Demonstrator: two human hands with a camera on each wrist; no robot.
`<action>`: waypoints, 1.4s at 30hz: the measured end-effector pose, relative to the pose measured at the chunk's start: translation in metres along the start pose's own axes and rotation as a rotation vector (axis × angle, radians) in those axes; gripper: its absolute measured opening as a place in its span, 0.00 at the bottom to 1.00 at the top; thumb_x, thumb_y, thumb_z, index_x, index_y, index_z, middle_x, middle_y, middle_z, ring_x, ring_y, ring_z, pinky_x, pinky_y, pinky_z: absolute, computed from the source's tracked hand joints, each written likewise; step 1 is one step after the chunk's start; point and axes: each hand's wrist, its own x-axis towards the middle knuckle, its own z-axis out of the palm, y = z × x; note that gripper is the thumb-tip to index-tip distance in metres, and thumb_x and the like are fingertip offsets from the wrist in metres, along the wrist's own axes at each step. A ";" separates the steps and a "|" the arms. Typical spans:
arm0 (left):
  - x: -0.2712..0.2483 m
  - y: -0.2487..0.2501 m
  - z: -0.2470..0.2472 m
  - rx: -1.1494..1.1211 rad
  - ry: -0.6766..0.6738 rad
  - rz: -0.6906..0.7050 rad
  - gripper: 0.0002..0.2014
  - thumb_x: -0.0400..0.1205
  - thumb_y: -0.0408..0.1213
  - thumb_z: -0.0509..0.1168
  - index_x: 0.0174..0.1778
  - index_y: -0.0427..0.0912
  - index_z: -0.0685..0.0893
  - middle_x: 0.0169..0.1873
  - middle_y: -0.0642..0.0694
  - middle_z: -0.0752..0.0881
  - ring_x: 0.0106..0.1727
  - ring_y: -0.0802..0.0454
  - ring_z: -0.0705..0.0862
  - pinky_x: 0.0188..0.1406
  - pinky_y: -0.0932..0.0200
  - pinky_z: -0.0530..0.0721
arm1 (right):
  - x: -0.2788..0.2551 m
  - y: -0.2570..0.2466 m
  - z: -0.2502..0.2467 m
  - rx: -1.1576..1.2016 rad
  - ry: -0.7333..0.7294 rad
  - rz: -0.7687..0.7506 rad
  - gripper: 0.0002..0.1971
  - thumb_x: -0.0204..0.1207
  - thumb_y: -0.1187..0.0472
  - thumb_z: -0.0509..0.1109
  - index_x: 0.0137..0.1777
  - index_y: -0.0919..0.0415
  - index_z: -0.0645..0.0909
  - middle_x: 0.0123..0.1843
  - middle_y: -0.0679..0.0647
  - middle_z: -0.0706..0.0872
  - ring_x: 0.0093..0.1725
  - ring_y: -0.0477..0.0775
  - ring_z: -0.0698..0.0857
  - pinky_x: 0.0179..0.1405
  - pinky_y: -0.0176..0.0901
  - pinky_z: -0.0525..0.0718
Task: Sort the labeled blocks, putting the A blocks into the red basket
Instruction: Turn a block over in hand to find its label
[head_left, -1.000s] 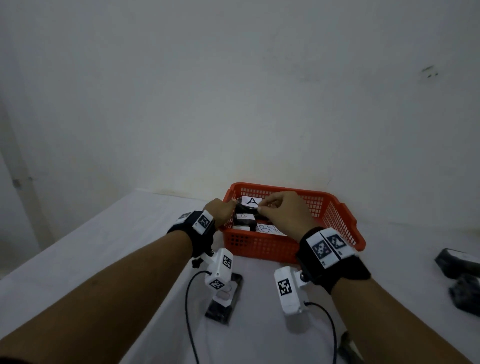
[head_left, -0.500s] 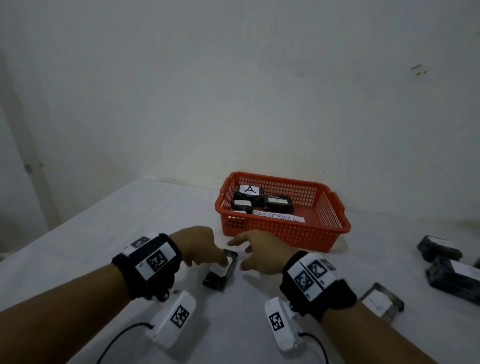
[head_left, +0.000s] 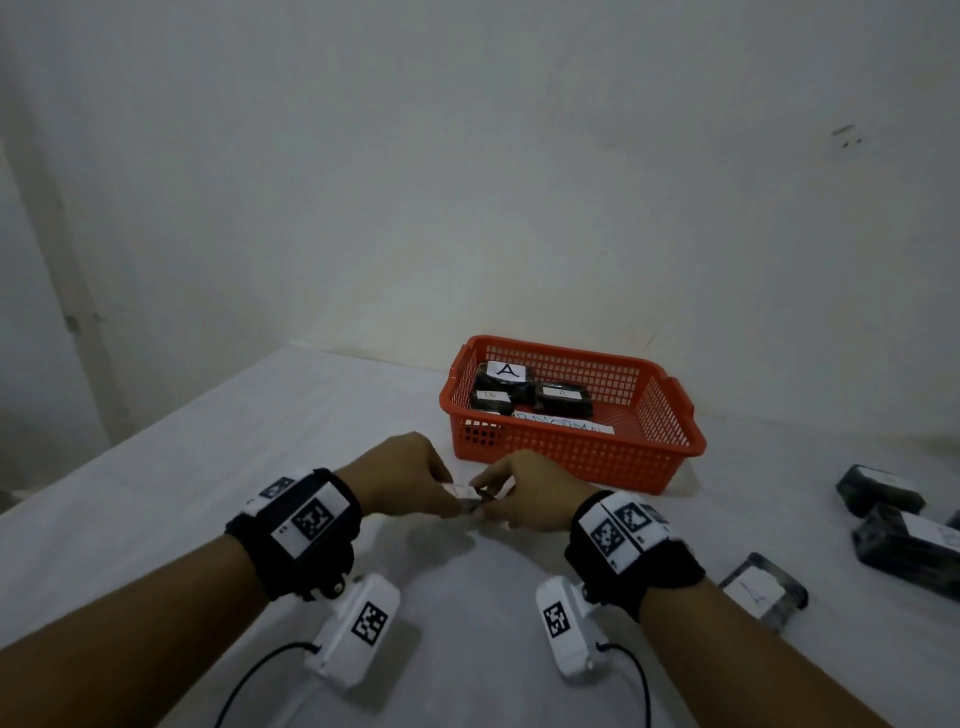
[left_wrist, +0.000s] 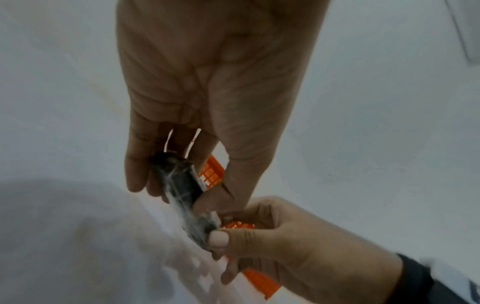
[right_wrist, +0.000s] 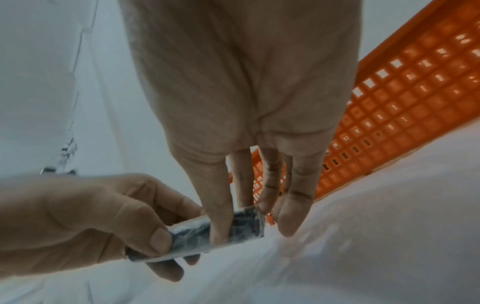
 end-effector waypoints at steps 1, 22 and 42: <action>-0.001 0.000 -0.004 -0.048 0.021 0.015 0.13 0.74 0.49 0.78 0.50 0.49 0.96 0.36 0.54 0.93 0.36 0.58 0.86 0.42 0.61 0.85 | -0.003 0.004 -0.002 0.061 0.015 -0.003 0.23 0.78 0.57 0.82 0.73 0.56 0.86 0.65 0.50 0.89 0.50 0.55 0.91 0.57 0.54 0.94; 0.034 0.075 0.028 -0.898 0.120 0.443 0.18 0.80 0.40 0.76 0.66 0.43 0.90 0.58 0.46 0.93 0.60 0.50 0.92 0.64 0.51 0.89 | -0.067 0.068 -0.053 0.879 0.528 -0.180 0.14 0.78 0.62 0.80 0.61 0.66 0.91 0.54 0.60 0.96 0.55 0.57 0.96 0.57 0.43 0.93; 0.039 0.094 0.064 -0.992 0.191 0.505 0.24 0.76 0.26 0.77 0.69 0.40 0.87 0.62 0.48 0.92 0.64 0.55 0.91 0.63 0.56 0.89 | -0.086 0.091 -0.065 1.119 0.443 -0.086 0.14 0.77 0.63 0.77 0.59 0.70 0.89 0.54 0.62 0.96 0.51 0.56 0.96 0.47 0.42 0.95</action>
